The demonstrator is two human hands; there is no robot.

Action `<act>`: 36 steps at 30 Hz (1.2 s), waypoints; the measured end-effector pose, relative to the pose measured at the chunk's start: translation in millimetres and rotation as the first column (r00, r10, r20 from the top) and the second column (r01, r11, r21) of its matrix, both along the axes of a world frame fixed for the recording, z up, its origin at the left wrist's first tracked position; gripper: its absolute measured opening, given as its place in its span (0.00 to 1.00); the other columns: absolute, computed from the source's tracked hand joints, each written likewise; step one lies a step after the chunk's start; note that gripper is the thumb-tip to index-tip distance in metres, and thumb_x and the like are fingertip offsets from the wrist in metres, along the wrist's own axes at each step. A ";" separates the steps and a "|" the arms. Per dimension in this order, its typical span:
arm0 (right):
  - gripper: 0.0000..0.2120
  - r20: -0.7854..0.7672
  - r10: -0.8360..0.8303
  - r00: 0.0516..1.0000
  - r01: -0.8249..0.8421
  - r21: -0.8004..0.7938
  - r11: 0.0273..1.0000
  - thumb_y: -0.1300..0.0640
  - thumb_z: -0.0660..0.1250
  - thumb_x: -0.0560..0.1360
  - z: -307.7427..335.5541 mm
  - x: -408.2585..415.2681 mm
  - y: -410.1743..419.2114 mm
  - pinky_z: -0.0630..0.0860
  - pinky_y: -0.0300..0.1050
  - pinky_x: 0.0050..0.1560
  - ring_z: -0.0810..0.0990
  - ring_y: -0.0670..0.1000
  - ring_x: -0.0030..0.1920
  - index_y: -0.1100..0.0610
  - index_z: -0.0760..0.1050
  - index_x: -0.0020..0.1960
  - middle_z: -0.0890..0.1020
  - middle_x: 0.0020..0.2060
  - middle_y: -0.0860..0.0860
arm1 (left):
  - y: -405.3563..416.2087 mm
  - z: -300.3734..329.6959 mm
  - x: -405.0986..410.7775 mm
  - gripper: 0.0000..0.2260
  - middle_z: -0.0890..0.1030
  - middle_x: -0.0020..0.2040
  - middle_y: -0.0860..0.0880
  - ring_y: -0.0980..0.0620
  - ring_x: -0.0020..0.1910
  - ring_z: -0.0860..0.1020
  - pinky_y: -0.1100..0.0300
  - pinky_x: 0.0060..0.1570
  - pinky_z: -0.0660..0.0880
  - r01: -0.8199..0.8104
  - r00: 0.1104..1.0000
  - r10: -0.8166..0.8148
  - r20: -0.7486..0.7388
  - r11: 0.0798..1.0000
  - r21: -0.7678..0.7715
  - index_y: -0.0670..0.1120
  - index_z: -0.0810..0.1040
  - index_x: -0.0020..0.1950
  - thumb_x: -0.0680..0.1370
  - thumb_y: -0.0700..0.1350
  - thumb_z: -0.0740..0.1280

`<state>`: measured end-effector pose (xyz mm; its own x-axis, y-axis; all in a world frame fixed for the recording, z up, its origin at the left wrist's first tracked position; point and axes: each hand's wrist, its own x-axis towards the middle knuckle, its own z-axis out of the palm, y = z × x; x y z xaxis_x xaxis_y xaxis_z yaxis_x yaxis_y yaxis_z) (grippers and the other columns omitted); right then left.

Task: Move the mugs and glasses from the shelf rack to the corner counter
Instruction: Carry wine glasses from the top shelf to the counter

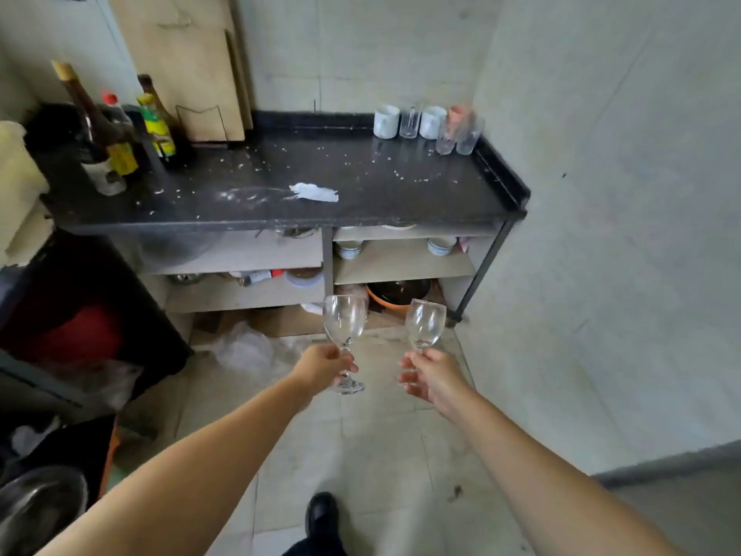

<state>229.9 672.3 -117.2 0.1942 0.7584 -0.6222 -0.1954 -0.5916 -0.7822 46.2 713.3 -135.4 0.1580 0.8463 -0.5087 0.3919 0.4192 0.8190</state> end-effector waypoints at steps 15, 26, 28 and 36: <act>0.08 0.074 -0.014 0.997 0.011 0.048 0.999 0.61 0.57 0.81 14.0 107.2 265.5 0.69 0.34 0.20 0.76 0.48 0.30 0.59 0.72 0.45 0.78 0.40 0.52 | 283.9 11.2 100.9 0.13 0.80 0.32 0.50 0.53 0.30 0.73 0.67 0.31 0.72 0.112 0.989 -0.102 -0.109 0.989 0.098 0.47 0.77 0.33 0.77 0.40 0.66; 0.06 0.106 0.078 0.991 -0.077 -0.011 0.997 0.61 0.59 0.81 15.9 202.2 495.3 0.65 0.33 0.20 0.72 0.46 0.30 0.59 0.74 0.48 0.80 0.41 0.52 | 481.7 7.0 187.8 0.08 0.77 0.35 0.44 0.51 0.34 0.74 0.59 0.42 0.74 -0.110 0.993 0.112 -0.037 0.993 0.043 0.40 0.80 0.39 0.77 0.42 0.68; 0.06 0.128 0.093 0.987 -0.090 -0.029 0.996 0.60 0.59 0.81 10.8 209.7 524.6 0.66 0.33 0.21 0.72 0.45 0.30 0.58 0.74 0.51 0.80 0.44 0.52 | 508.1 4.2 196.6 0.09 0.77 0.33 0.46 0.51 0.34 0.73 0.57 0.43 0.72 -0.120 0.992 0.121 -0.029 0.992 0.028 0.42 0.79 0.35 0.76 0.42 0.69; 0.09 0.279 0.140 0.950 -0.145 -0.001 0.989 0.55 0.60 0.80 -12.5 230.1 645.5 0.65 0.36 0.29 0.69 0.44 0.33 0.55 0.78 0.53 0.73 0.36 0.47 | 639.3 -10.3 221.9 0.06 0.78 0.34 0.48 0.51 0.36 0.74 0.57 0.44 0.72 -0.141 0.990 0.141 0.001 0.990 0.011 0.46 0.81 0.38 0.75 0.42 0.70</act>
<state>460.0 1317.9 -129.7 0.2460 0.8022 -0.5440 0.1160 -0.5816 -0.8052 268.1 1352.6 -145.7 0.0368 0.8658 -0.4990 0.3291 0.4610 0.8241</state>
